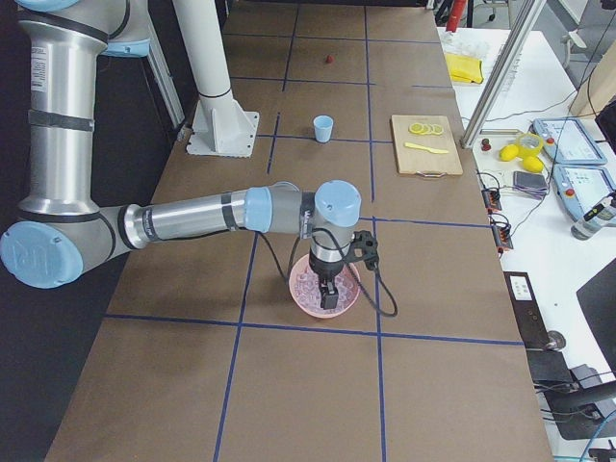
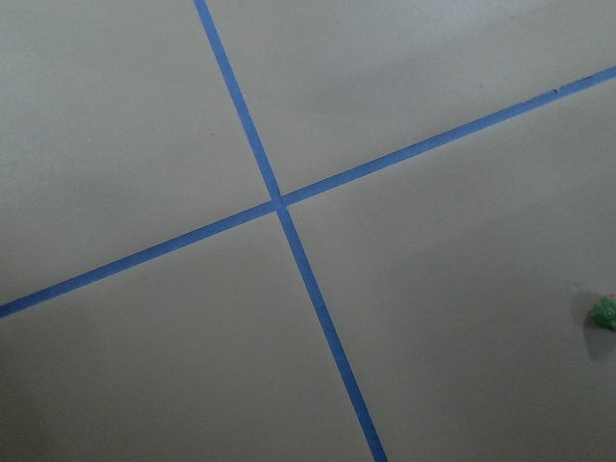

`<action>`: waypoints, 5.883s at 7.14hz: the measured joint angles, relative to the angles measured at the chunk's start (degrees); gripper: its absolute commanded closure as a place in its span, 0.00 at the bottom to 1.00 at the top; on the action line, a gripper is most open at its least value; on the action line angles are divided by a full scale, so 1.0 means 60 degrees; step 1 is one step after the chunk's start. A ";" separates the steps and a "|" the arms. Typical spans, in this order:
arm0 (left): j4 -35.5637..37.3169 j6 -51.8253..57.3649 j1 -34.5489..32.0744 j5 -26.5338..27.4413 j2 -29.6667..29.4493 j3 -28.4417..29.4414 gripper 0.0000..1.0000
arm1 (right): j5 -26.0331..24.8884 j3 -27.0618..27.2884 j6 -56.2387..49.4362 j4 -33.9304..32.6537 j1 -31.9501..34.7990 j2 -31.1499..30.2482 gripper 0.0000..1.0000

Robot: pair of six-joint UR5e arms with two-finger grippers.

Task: Put ice and strawberries in cup
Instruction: 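Reach the left gripper toward the red strawberry on the table, then lower the left gripper onto the strawberry and close on it, then lift the strawberry with the left gripper and carry it over the blue cup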

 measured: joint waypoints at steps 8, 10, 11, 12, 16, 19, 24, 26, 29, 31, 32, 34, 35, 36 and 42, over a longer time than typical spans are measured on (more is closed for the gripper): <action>-0.0008 -0.6348 0.2977 0.1130 -0.0208 -0.2583 0.00 | -0.0010 0.0032 0.0582 0.0769 0.0497 -0.0622 0.01; -0.0020 -0.7283 0.4070 0.1801 -0.0168 -0.2939 0.00 | -0.0010 0.0048 0.0583 0.0769 0.0497 -0.0622 0.01; -0.0039 -0.7464 0.4444 0.1959 -0.0158 -0.2935 0.00 | -0.0010 0.0049 0.0584 0.0770 0.0497 -0.0623 0.01; -0.0157 -0.7605 0.4718 0.2236 -0.0152 -0.2875 0.00 | -0.0010 0.0048 0.0583 0.0769 0.0503 -0.0627 0.01; -0.2978 -0.8737 0.5808 0.2714 -0.0198 -0.0867 0.00 | -0.0010 0.0040 0.0583 0.0769 0.0498 -0.0681 0.01; -0.3989 -0.9443 0.6416 0.2738 -0.0231 -0.0083 0.00 | -0.0013 0.0004 0.0583 0.0769 0.0497 -0.0687 0.01; -0.4861 -1.0197 0.6989 0.3336 -0.0243 0.0437 0.00 | -0.0029 -0.0016 0.0580 0.0769 0.0497 -0.0682 0.01; -0.5500 -1.0627 0.7219 0.3350 -0.0246 0.0704 0.01 | -0.0038 -0.0019 0.0571 0.0769 0.0497 -0.0681 0.01; -0.5610 -1.0691 0.7263 0.3344 -0.0160 0.0706 0.92 | -0.0039 -0.0008 0.0569 0.0769 0.0497 -0.0681 0.01; -0.5613 -1.0653 0.7265 0.3348 -0.0136 0.0655 0.96 | -0.0040 -0.0006 0.0572 0.0769 0.0497 -0.0681 0.01; -0.5612 -1.0627 0.7265 0.3350 -0.0134 0.0641 0.99 | -0.0040 -0.0006 0.0578 0.0769 0.0497 -0.0681 0.01; -0.5556 -1.0590 0.7251 0.3316 -0.0116 0.0450 1.00 | -0.0040 0.0005 0.0583 0.0769 0.0497 -0.0681 0.01; -0.5426 -1.0582 0.7233 0.3283 -0.0112 0.0245 1.00 | -0.0036 0.0007 0.0583 0.0769 0.0497 -0.0682 0.01; -0.4921 -1.0573 0.7208 0.3257 -0.0117 -0.0214 1.00 | -0.0030 0.0009 0.0583 0.0770 0.0497 -0.0681 0.01; 0.0097 -1.0531 0.7226 0.2965 -0.0522 -0.4222 1.00 | -0.0025 0.0019 0.0583 0.0769 0.0502 -0.0707 0.01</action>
